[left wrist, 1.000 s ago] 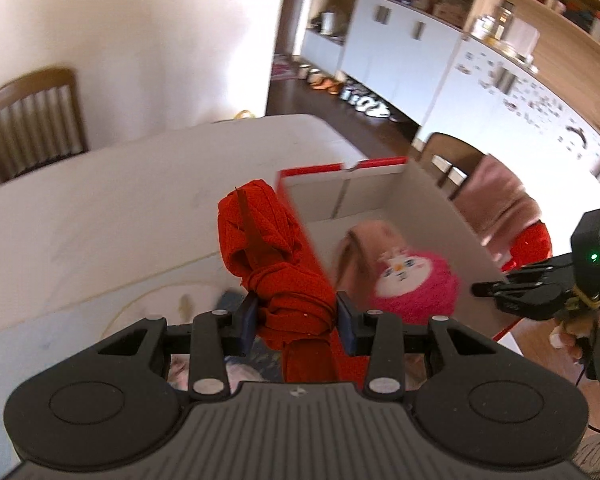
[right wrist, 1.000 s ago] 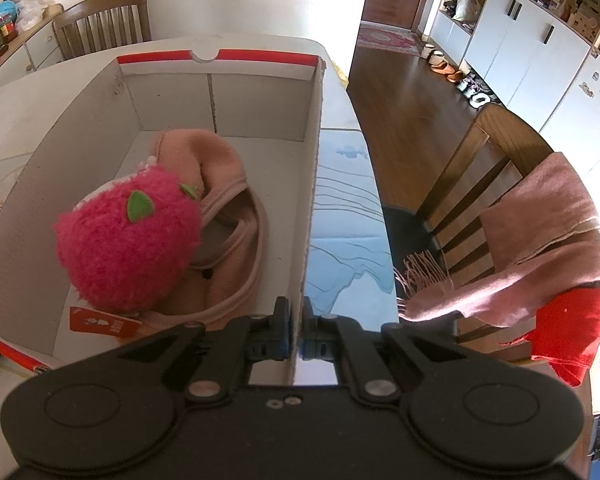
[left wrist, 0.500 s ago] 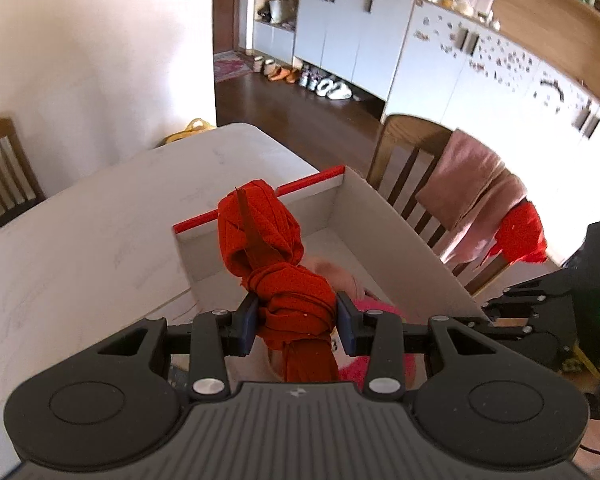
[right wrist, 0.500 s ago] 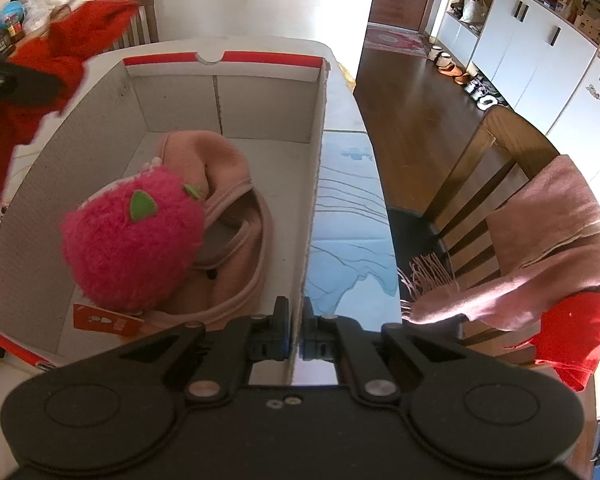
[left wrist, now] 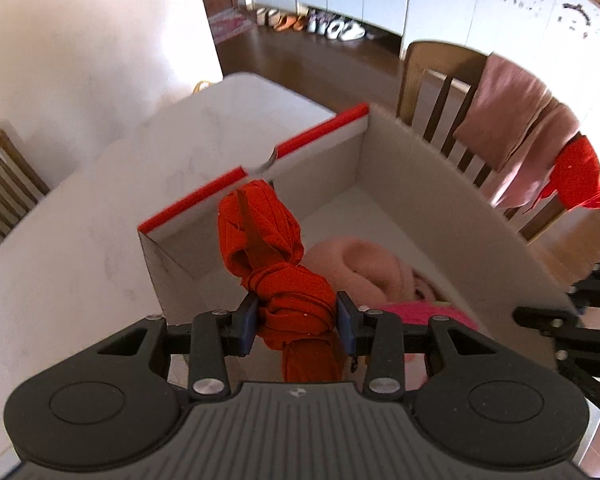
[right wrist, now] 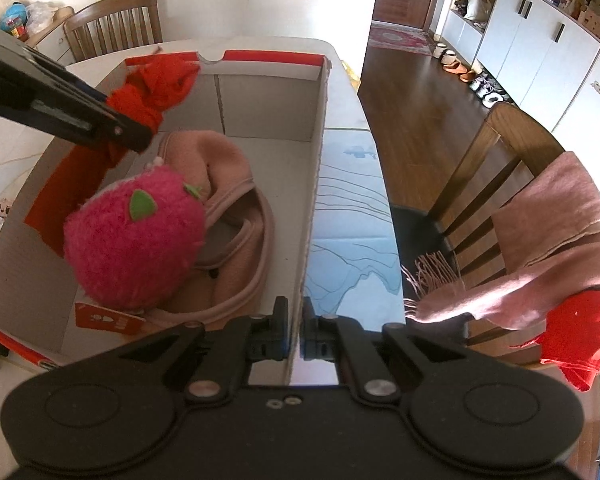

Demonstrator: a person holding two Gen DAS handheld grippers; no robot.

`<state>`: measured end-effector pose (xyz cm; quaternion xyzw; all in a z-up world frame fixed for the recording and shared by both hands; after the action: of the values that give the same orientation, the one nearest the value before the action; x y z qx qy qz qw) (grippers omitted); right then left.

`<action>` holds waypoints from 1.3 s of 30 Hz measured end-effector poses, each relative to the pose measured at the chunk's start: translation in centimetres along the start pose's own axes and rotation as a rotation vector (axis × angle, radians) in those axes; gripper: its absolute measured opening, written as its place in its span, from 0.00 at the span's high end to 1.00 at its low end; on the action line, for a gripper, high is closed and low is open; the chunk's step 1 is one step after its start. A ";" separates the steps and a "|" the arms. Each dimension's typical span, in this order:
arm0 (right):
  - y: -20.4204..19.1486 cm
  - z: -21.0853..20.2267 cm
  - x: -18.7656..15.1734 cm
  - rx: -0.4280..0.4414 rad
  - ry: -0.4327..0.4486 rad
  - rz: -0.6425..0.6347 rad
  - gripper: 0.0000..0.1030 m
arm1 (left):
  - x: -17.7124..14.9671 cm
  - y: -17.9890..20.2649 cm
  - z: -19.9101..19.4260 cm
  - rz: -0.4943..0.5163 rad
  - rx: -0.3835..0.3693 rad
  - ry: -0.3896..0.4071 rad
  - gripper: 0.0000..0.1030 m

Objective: Organize objects
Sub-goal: 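Carry the red knit item into the box and open the left gripper, then move the left gripper back to the table and grasp the printed paper bag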

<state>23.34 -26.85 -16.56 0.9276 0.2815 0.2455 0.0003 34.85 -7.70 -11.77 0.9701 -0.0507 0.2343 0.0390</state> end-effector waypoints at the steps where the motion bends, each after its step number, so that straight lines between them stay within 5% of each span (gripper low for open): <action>1: 0.0 0.0 0.0 0.001 0.000 -0.001 0.96 | 0.0 0.0 0.5 -0.007 0.001 -0.011 0.63; 14: 0.0 0.0 -0.1 0.010 0.000 0.010 0.95 | -1.1 -0.3 3.9 -0.036 0.017 -0.093 0.59; 23: 0.0 -0.1 -0.2 0.010 -0.003 0.012 0.95 | -1.1 0.3 3.1 -0.026 0.007 -0.056 0.30; 39: -0.3 0.0 -0.1 -0.008 -0.015 -0.006 0.95 | -1.4 -0.5 -2.1 -0.098 -0.085 0.024 0.29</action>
<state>23.17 -26.66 -16.66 0.9285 0.2835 0.2396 0.0071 32.73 -6.88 -10.57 0.9659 -0.0127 0.2415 0.0922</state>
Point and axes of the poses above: each gripper's, at about its wrist camera, not at the fingertips, and z roughly the way its jaws point, y to its right, x to its top, the point moved 6 cm from there along z, roughly the way its jaws point, and after that the axes turned 15 degrees about -z, right-handed, at the moved point
